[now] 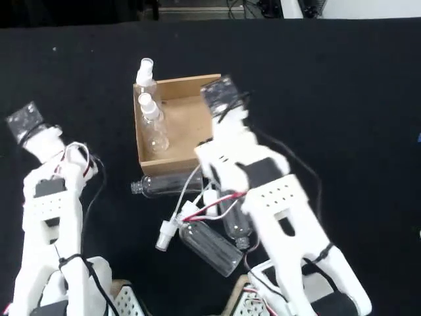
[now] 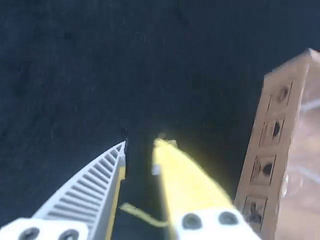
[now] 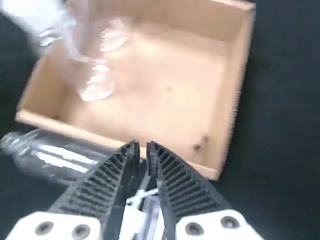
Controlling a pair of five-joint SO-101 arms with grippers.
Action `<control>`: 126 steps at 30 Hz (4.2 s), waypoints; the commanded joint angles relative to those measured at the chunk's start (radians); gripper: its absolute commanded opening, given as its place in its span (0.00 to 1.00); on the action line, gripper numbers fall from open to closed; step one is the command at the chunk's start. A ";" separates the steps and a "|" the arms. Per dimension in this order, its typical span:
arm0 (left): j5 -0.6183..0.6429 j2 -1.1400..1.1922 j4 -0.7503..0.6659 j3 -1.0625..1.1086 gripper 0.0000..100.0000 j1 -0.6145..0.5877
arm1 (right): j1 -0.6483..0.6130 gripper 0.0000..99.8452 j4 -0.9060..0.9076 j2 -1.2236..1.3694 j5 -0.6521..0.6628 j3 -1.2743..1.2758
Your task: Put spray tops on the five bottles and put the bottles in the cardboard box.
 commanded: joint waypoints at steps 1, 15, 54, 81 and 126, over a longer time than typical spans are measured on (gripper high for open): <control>0.057 -0.034 -0.215 0.082 0.05 -0.018 | -0.106 0.01 -0.130 -0.045 0.000 0.054; 0.054 -0.032 -0.373 0.163 0.03 -0.016 | -0.203 0.01 -0.559 -0.044 0.000 0.291; 0.051 -0.032 -0.374 0.163 0.03 -0.010 | -0.172 0.01 -0.850 0.536 0.009 0.044; 0.049 -0.032 -0.368 0.163 0.03 -0.010 | -0.173 0.01 -1.008 0.562 0.002 0.059; 0.049 -0.032 -0.373 0.163 0.03 -0.010 | -0.175 0.01 -1.013 0.673 0.003 -0.062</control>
